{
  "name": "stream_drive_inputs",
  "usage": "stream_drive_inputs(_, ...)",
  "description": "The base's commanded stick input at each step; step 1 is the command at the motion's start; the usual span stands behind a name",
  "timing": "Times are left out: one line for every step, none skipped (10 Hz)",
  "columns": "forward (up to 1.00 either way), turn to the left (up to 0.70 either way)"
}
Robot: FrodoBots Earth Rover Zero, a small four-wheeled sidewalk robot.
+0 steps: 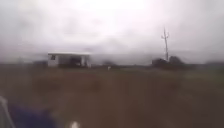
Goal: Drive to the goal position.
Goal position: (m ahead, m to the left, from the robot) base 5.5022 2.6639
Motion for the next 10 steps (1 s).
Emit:
stream_drive_inputs(0.70, 0.00)
stream_drive_inputs(0.70, 0.00)
stream_drive_inputs(0.70, 0.00)
stream_drive_inputs(0.70, 0.00)
stream_drive_inputs(0.70, 0.00)
stream_drive_inputs(0.70, 0.00)
stream_drive_inputs(0.70, 0.00)
stream_drive_inputs(0.70, 0.00)
stream_drive_inputs(0.70, 0.00)
stream_drive_inputs(0.70, 0.00)
